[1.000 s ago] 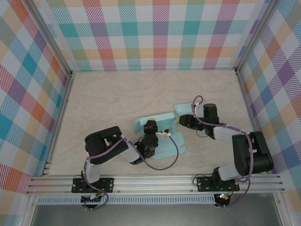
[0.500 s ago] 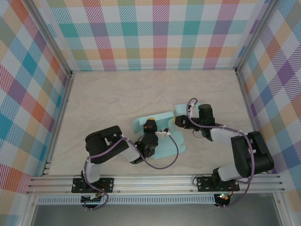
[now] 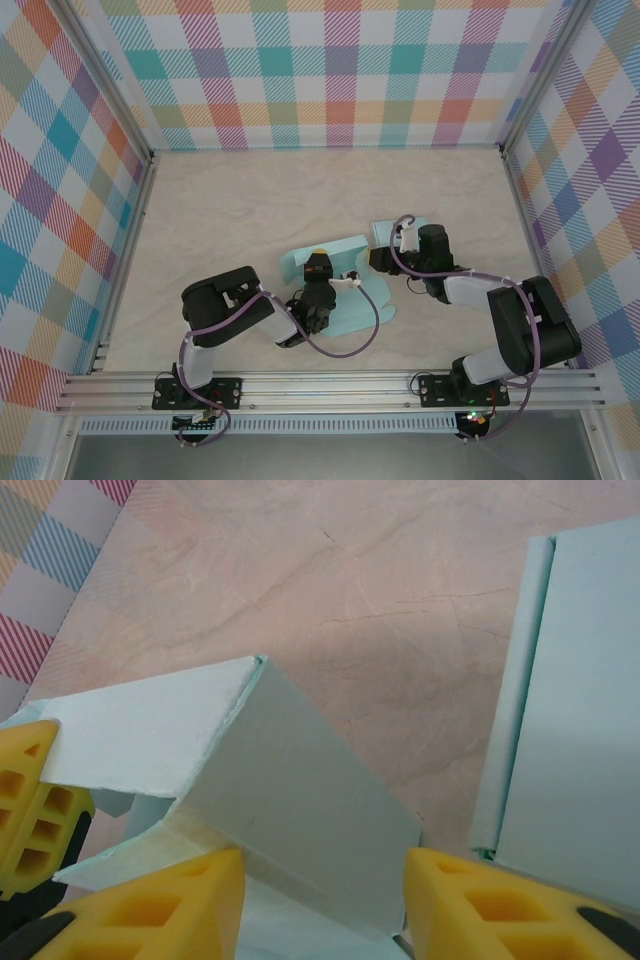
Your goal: Fold the paper box
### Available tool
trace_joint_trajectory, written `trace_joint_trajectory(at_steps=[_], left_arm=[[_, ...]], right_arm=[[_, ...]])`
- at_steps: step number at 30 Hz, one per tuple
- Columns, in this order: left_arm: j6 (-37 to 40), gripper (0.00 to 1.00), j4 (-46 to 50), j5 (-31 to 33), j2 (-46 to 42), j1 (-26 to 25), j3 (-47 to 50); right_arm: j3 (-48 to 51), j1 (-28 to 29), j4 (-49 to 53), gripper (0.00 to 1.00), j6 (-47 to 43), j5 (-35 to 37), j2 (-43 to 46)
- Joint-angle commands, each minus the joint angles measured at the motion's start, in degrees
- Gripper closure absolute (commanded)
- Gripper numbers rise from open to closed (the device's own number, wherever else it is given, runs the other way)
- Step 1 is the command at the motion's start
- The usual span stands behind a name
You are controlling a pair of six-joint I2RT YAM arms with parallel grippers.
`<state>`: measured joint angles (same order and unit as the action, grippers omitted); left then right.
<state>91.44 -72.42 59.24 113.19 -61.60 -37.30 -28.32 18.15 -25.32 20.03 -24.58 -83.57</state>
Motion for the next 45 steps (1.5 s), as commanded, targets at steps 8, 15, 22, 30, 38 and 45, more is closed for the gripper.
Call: trace_joint_trajectory(at_steps=[8,15,22,30,38,45], left_arm=[[1.8,0.97,2.8,-2.9,0.5,-0.1,0.1],[1.9,0.97,2.8,-2.9,0.8,-0.1,0.0],[2.1,0.98,2.8,-3.1,0.9,-0.2,-0.1],[2.3,0.98,2.8,-3.1,0.9,-0.2,-0.1],[2.3,0.97,2.8,-3.3,0.9,-0.3,-0.3],[-0.1,0.90,2.8,-2.9,-0.8,-0.3,-1.1]], right_arm=[[2.3,1.2,0.5,0.53,-2.4,-2.2,1.3],[0.3,1.2,-1.0,0.52,-3.1,-1.1,-0.2],[-2.6,1.9,-2.8,0.49,-4.0,-1.6,-3.2],[-3.1,3.9,-4.6,0.50,-4.9,5.2,-5.6],[-4.2,6.4,-6.2,0.53,-6.1,13.3,-8.9],[-3.1,9.1,-9.1,0.73,-6.9,20.3,-9.8]])
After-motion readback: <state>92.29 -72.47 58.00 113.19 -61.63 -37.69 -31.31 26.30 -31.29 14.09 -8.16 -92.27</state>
